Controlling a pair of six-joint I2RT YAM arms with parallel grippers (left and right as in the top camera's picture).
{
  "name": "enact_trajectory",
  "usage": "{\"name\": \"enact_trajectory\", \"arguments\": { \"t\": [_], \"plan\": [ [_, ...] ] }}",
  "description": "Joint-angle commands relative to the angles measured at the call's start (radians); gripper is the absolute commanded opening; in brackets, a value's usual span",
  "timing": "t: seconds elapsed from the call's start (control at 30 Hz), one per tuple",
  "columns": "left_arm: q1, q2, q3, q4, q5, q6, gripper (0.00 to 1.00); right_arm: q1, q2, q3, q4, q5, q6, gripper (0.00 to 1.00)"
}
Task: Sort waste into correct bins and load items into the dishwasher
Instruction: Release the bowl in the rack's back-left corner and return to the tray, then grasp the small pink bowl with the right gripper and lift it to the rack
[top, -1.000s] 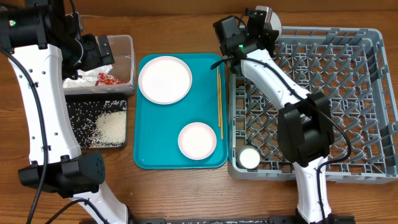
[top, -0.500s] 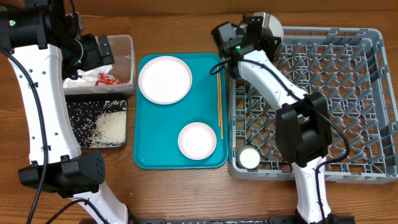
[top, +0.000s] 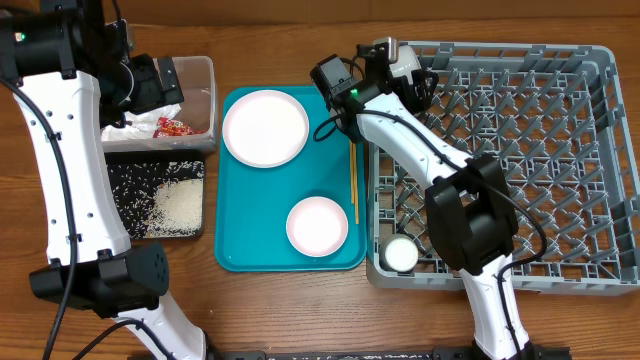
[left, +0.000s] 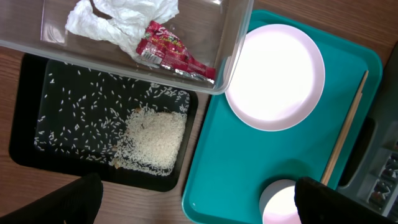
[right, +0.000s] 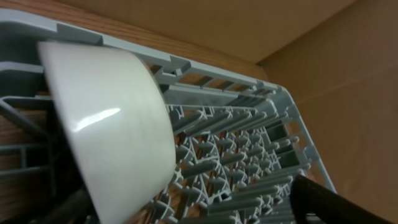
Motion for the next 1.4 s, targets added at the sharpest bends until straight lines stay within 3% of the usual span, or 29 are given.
{"name": "enact_trajectory", "arguments": {
  "t": [0.0,0.2,0.43,0.53,0.67,0.83,1.1,1.2,1.37],
  "plan": [
    [0.000,-0.005,0.007,0.003,0.003,0.011,1.00,0.015,0.004,0.009,0.002,-0.004,-0.003,1.00],
    [0.000,-0.005,0.007,0.003,0.003,0.011,1.00,0.027,-0.090,0.045,-0.052,-0.278,-0.054,1.00],
    [0.000,-0.005,0.007,0.003,0.003,0.011,1.00,0.028,-0.276,0.114,-0.299,-1.042,-0.054,1.00],
    [0.000,-0.005,0.007,0.003,0.003,0.011,1.00,0.047,-0.275,0.062,-0.386,-1.243,-0.066,0.98],
    [0.000,-0.005,0.007,0.003,0.003,0.011,1.00,0.090,-0.275,-0.045,-0.378,-1.341,-0.075,0.95],
    [0.000,-0.005,0.007,0.003,0.003,0.011,1.00,0.160,-0.275,-0.282,-0.253,-1.389,-0.063,0.90],
    [0.000,-0.005,0.007,0.003,0.003,0.011,1.00,0.161,-0.263,-0.382,-0.146,-1.389,-0.040,0.84],
    [0.000,-0.005,0.007,0.003,0.003,0.011,1.00,0.161,-0.237,-0.385,-0.141,-1.388,-0.032,0.77],
    [0.000,-0.005,0.007,0.003,0.003,0.011,1.00,0.160,-0.206,-0.385,-0.141,-1.388,-0.021,0.55]
  ]
}}
